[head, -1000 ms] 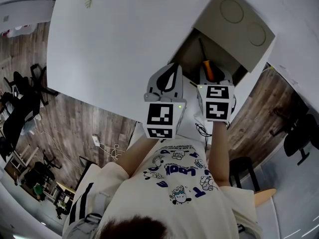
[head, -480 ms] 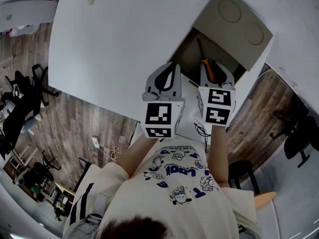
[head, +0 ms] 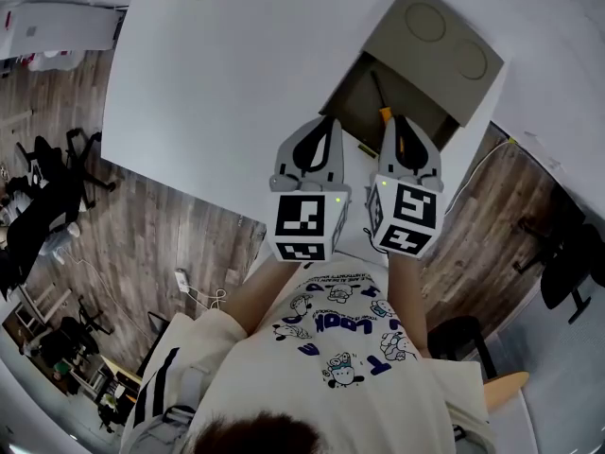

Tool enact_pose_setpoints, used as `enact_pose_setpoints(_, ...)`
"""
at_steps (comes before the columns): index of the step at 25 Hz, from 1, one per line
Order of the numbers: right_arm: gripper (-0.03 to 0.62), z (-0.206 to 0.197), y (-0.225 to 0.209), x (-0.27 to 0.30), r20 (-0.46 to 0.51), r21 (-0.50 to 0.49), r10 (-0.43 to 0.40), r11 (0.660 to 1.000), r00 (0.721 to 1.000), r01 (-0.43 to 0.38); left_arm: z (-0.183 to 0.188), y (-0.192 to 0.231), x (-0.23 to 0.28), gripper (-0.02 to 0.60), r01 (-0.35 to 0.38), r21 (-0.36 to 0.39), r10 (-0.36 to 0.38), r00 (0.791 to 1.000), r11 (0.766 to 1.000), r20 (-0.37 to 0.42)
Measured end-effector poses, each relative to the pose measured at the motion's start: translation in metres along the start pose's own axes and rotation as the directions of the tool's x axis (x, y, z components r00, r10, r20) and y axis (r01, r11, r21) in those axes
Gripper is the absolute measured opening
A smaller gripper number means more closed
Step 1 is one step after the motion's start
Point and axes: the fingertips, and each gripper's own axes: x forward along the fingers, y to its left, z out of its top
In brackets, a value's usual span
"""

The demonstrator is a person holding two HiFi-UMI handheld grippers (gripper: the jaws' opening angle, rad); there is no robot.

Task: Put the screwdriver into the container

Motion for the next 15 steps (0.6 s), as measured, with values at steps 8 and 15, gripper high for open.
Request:
enact_pose_setpoints(8, 0.040, 0.018, 0.013, -0.028, 0.074, 0.022, -0.046, 0.999, 0.996, 0.045, 0.023, -0.005, -0.020, 0.021, 0.044, 0.043, -0.046, 0.998, 0.998, 0.045)
enact_pose_setpoints(15, 0.039, 0.032, 0.022, -0.052, 0.126, 0.041, -0.089, 0.996, 0.988, 0.084, 0.044, -0.008, -0.040, 0.021, 0.084, 0.081, -0.091, 0.992, 0.993, 0.089)
